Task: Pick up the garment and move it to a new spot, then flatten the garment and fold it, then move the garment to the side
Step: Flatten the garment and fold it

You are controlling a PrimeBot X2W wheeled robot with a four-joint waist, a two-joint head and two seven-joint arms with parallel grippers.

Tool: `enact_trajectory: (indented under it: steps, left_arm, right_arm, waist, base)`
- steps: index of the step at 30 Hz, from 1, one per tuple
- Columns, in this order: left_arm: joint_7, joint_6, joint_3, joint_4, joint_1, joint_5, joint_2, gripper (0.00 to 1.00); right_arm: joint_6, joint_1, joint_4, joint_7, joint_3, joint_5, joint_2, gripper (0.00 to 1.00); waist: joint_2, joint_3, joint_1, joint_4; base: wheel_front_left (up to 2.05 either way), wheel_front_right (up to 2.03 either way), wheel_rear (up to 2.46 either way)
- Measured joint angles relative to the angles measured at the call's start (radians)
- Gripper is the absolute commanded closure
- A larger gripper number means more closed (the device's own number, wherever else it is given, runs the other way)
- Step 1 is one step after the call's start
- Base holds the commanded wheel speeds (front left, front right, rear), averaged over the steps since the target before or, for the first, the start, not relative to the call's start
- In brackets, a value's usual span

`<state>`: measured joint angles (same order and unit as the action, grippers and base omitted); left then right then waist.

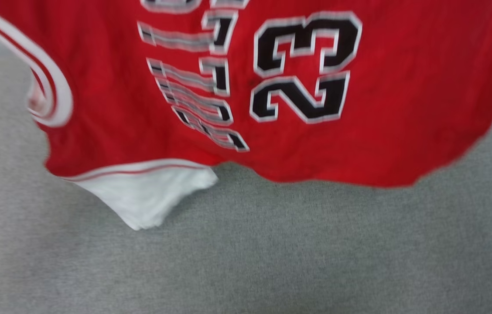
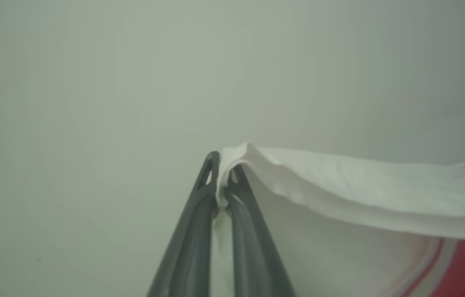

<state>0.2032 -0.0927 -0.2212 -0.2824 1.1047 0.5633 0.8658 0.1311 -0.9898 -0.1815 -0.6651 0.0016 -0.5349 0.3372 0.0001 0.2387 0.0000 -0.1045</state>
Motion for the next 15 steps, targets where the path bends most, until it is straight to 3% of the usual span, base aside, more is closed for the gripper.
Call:
enact_trajectory:
  steps: [7,15]
  left_arm:
    - [-0.015,0.076,-0.078,0.224,0.317,-0.075,-0.069,1.0]
    - [-0.132,0.128,-0.13,0.525,0.67,-0.169,-0.174,1.0]
  right_arm:
    - [0.0,-0.191,0.168,0.11,0.011,0.085,-0.042,1.0]
    - [0.0,-0.485,0.443,0.294,-0.016,0.185,-0.078,1.0]
  waist:
    - [0.0,0.161,0.0002,-0.025]
    - [0.0,0.335,0.0003,-0.033]
  base:
    - [0.0,0.0,0.0]
    - [0.0,0.0,0.0]
